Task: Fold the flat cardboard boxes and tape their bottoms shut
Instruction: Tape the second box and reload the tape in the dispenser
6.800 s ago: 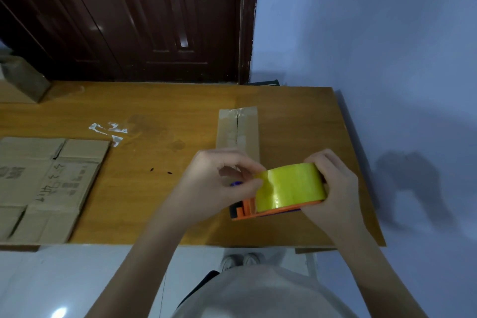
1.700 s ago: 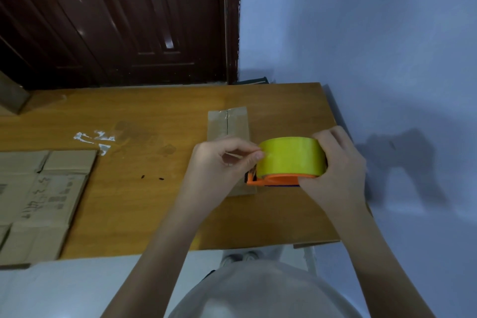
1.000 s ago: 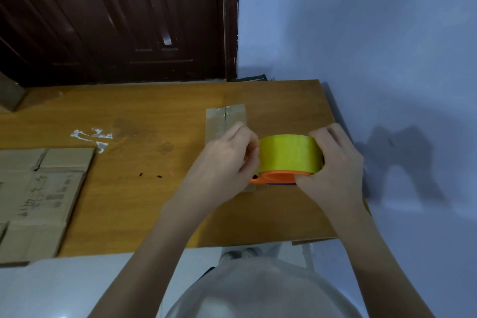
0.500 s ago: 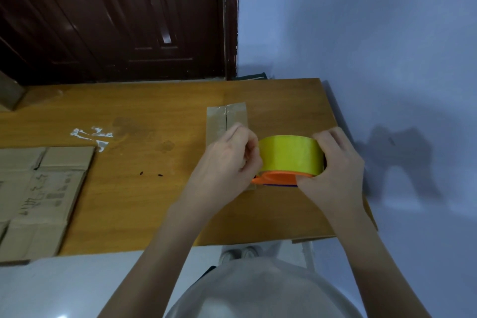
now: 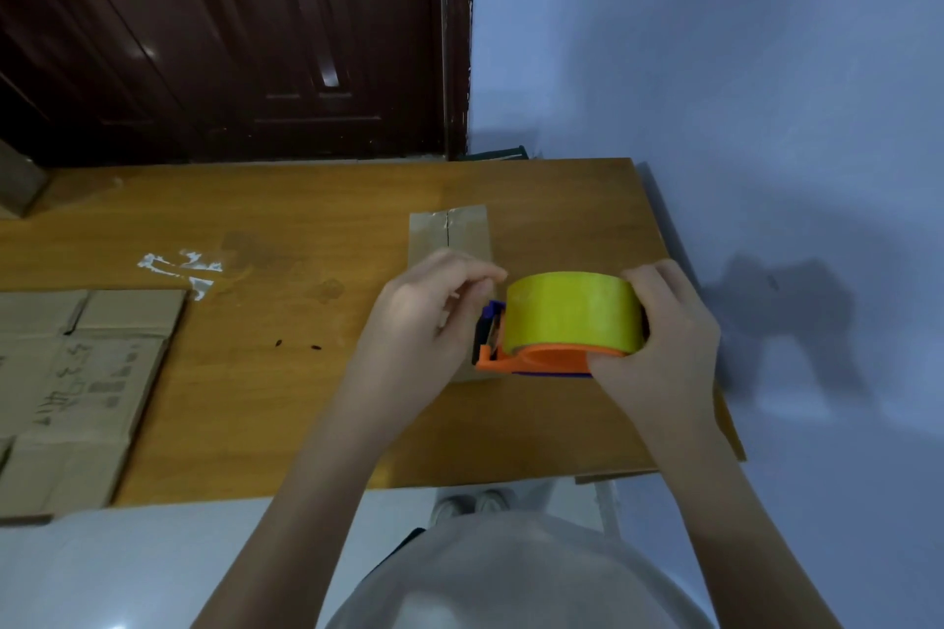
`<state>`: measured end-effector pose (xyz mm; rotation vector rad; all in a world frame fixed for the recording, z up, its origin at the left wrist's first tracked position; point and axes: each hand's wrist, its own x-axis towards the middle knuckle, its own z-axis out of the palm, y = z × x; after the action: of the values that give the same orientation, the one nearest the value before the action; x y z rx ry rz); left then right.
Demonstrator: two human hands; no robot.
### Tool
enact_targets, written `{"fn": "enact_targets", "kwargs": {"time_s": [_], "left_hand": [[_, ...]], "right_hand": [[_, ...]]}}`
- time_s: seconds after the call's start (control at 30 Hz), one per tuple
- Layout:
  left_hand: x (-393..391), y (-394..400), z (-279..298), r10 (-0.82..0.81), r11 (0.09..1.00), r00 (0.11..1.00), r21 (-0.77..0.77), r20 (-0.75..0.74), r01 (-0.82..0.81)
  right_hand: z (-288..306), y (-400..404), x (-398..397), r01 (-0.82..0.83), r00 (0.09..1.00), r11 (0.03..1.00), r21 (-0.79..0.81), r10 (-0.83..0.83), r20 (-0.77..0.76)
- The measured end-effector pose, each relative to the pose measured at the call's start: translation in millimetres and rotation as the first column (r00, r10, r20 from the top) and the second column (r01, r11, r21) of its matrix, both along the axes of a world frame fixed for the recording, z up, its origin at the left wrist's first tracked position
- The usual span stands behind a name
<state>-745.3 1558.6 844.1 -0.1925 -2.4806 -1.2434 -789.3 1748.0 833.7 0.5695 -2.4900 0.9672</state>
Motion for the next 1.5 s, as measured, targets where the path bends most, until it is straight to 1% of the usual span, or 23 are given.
{"fn": "enact_targets", "kwargs": {"time_s": [0.13, 0.2, 0.3, 0.37, 0.43, 0.53, 0.6, 0.77, 0.83, 0.97, 1.07, 1.13, 1.23, 1.27, 1.37, 1.4, 1.43, 1.5], "left_hand": [[4.5, 5.4, 5.1, -0.034, 0.991, 0.998, 0.129, 0.053, 0.026], [6.0, 7.3, 4.7, -0.020, 0.977, 0.996, 0.212, 0.086, 0.001], [7.1, 9.9, 4.3, 0.014, 0.928, 0.993, 0.367, 0.120, -0.057], [7.8, 10.9, 3.3, 0.022, 0.901, 0.992, 0.427, 0.127, -0.074], [8.8, 11.4, 2.6, 0.023, 0.909, 0.993, 0.410, 0.117, -0.069], [8.6, 15.0, -1.2, 0.049, 0.962, 0.995, 0.263, 0.081, -0.069], [8.4, 19.0, -4.1, 0.089, 0.974, 0.995, 0.204, 0.049, -0.097], [11.0, 23.9, -9.4, 0.160, 0.964, 0.987, 0.214, 0.000, -0.156], [12.3, 24.9, -10.4, 0.179, 0.961, 0.984, 0.214, 0.015, -0.178], [15.4, 25.7, -8.7, 0.213, 0.930, 0.969, 0.276, 0.127, -0.241], [17.6, 21.2, -10.8, 0.220, 0.933, 0.968, 0.264, 0.124, -0.246], [18.6, 17.5, -12.6, 0.225, 0.938, 0.969, 0.247, 0.103, -0.244], [22.4, 11.8, -10.4, 0.168, 0.923, 0.980, 0.333, 0.105, -0.194], [24.2, 9.6, -9.5, 0.130, 0.935, 0.989, 0.324, 0.074, -0.147], [26.7, 8.4, -10.9, 0.016, 0.992, 0.999, 0.127, -0.043, -0.011], [27.2, 9.7, -12.2, 0.002, 0.995, 0.999, 0.101, -0.046, 0.003], [28.3, 11.5, -13.4, -0.004, 0.995, 0.999, 0.104, -0.033, 0.007], [31.2, 15.2, -14.1, -0.033, 0.986, 0.999, 0.162, 0.010, 0.031]], "right_hand": [[0.6, -4.0, 0.8, -0.005, 1.000, 1.000, 0.017, 0.004, 0.009], [1.8, -4.1, 1.5, 0.001, 1.000, 1.000, 0.022, -0.001, 0.004], [4.4, -4.8, 2.4, -0.007, 1.000, 1.000, 0.028, 0.008, -0.013], [5.4, -4.9, 2.8, -0.004, 1.000, 0.999, 0.032, 0.005, -0.027], [5.6, -4.5, 3.5, -0.002, 1.000, 1.000, 0.029, 0.003, -0.025], [5.5, -4.4, 4.6, 0.002, 0.999, 0.999, 0.043, -0.001, -0.039], [6.0, -5.3, 5.6, 0.014, 0.999, 0.999, 0.045, -0.012, -0.047], [6.1, -4.4, 8.8, 0.036, 0.997, 0.999, 0.038, -0.033, -0.072], [5.3, -3.9, 10.2, 0.037, 0.996, 0.999, 0.031, -0.034, -0.083], [3.3, -1.5, 12.6, 0.058, 0.997, 0.997, -0.060, -0.061, -0.057], [0.7, 0.4, 13.7, 0.061, 0.996, 0.997, -0.045, -0.064, -0.062], [-2.9, 1.3, 13.9, 0.069, 0.997, 0.995, -0.078, -0.071, -0.027], [-8.4, 1.8, 14.3, 0.049, 0.998, 0.984, -0.172, -0.043, 0.038], [-9.7, 2.4, 14.2, 0.042, 0.998, 0.979, -0.198, -0.033, 0.050], [-10.9, 3.4, 12.4, 0.048, 0.996, 0.971, -0.232, -0.030, 0.080], [-10.8, 2.9, 12.1, 0.053, 0.995, 0.970, -0.238, -0.031, 0.092], [-10.6, 2.5, 11.8, 0.055, 0.995, 0.971, -0.234, -0.034, 0.095], [-9.9, 2.4, 10.9, 0.062, 0.995, 0.975, -0.215, -0.043, 0.088]]}}
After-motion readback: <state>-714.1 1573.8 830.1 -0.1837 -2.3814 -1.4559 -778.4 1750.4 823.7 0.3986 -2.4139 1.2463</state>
